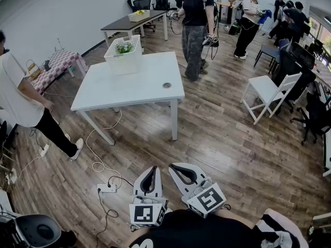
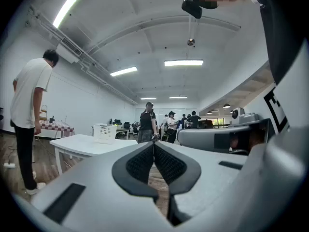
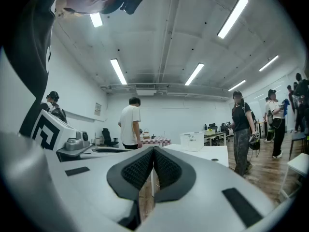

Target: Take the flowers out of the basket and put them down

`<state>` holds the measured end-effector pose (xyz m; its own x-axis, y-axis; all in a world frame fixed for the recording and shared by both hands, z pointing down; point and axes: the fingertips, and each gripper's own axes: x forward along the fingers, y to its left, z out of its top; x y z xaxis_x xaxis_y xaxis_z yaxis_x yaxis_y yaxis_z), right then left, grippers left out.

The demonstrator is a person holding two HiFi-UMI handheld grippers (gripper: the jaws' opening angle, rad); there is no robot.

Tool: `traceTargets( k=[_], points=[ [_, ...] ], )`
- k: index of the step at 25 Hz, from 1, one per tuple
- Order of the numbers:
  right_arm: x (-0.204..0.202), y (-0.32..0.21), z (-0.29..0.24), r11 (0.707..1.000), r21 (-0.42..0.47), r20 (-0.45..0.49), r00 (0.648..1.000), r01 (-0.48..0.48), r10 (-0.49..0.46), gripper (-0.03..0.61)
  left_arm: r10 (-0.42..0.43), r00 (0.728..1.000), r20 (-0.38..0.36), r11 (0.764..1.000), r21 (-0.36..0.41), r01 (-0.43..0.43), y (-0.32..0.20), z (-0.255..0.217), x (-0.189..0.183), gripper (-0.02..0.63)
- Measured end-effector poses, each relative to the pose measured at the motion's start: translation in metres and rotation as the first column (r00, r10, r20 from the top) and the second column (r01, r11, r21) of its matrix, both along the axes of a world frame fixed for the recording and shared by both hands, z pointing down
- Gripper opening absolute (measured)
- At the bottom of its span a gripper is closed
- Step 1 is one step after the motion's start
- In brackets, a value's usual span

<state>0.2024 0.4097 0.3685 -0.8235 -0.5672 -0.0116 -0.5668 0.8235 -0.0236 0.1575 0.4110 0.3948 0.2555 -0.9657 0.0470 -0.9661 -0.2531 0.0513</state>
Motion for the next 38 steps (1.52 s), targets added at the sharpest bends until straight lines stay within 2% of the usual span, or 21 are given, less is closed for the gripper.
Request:
traceTargets(
  k=[7,12,19,26,32,38],
  points=[
    [0.009,-0.002,0.003,1.000,0.005,-0.008,1.000,0.007,-0.007,0.018,0.002,1.000,0.001,1.000,0.009,-0.002,-0.003,0.003,0.011,0.006],
    [0.015,-0.005,0.004,1.000,0.003,-0.004,1.000,0.004,-0.004,0.018,-0.012,0.999,-0.041,0.999,0.029,0.013,-0.007,-0.003,0.018,0.006],
    [0.034,-0.013,0.003,1.000,0.008,0.016,1.000,0.000,0.000,0.020,-0.017,0.999,-0.044,0.999,0.034,0.019,-0.014,-0.002,0.034,0.006],
    [0.050,-0.014,0.010,0.999,0.020,-0.010,0.999,0.046,-0.046,0.020,-0.035,0.998,-0.059,0.999,0.028,0.037,-0.018,0.008,0.057,0.006],
    [0.061,-0.012,0.019,0.998,-0.010,0.002,0.998,0.066,-0.066,0.020,-0.051,0.997,-0.055,0.999,0.013,0.052,-0.009,0.018,0.070,0.006],
    [0.049,-0.013,0.019,0.993,-0.013,0.014,0.993,0.113,-0.113,0.020,-0.095,0.994,-0.059,0.995,-0.010,0.095,-0.009,0.022,0.060,0.006]
  ],
)
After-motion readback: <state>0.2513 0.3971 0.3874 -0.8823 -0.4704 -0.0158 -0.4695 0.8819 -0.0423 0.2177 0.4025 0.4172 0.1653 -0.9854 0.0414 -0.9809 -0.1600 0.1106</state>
